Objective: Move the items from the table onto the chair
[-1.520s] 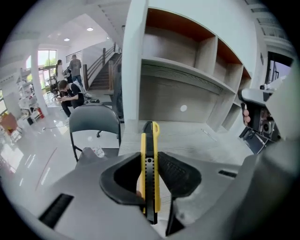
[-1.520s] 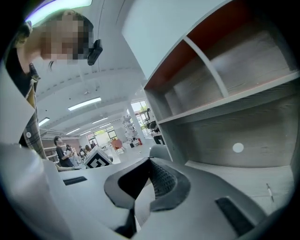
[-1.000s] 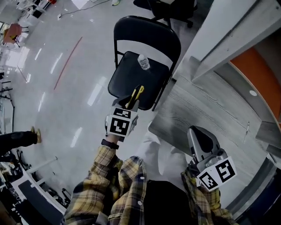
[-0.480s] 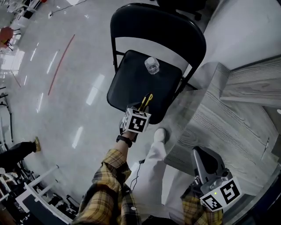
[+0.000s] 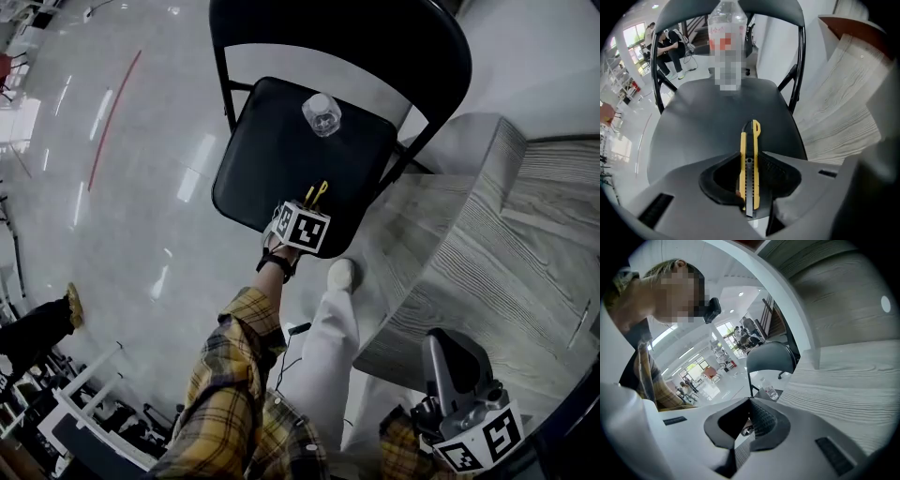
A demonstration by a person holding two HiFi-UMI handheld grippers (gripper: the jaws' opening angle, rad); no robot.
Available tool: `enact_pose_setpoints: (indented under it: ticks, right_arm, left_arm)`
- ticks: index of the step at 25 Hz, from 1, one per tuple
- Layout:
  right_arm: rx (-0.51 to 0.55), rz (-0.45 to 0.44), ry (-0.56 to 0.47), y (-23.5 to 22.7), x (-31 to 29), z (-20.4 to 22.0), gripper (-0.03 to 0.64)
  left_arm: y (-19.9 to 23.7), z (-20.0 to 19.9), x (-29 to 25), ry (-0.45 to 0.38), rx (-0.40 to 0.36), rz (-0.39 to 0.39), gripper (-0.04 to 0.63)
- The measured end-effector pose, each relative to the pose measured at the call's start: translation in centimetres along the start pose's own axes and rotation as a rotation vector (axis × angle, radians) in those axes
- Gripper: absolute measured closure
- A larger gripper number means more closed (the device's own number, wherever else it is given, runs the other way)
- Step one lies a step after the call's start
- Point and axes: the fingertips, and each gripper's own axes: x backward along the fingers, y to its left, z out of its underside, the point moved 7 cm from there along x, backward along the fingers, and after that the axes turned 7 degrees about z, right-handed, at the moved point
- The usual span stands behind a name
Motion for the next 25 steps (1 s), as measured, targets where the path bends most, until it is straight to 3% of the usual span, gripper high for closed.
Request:
enact_pose_setpoints:
  ticks: [6,11,15,20,25]
  right_arm:
    - [-0.028,0.006,-0.002,-0.5,0.2,0.5,0.598]
    - [-0.032,0.008,-0.033,0.1,1.5,-0.3,0.600]
    - [-0.011,0.003,-0.076,0.7,3.8,-1.6,0.599]
    - [-0.015,0.013,-0.162,1.2,9.0,-3.4,0.598]
    - [0.017,0.013,-0.246,1.1,15.5,-4.9,0.599]
  left_arm:
    - [0.4,0.2,-0.6,0.019,0.024,0.024,0.467]
    - [0.0,0.6,0.9,0.021,0.068,0.056,0.324]
    - [0.1,1.6,4.7,0.009,0.077,0.002,0.311]
    - [-1.0,1.8,13.2,-0.100,0.127,-0.040,0.318]
    - [-5.4,0.9,22.8,-0.250,0.121,-0.056,0.389]
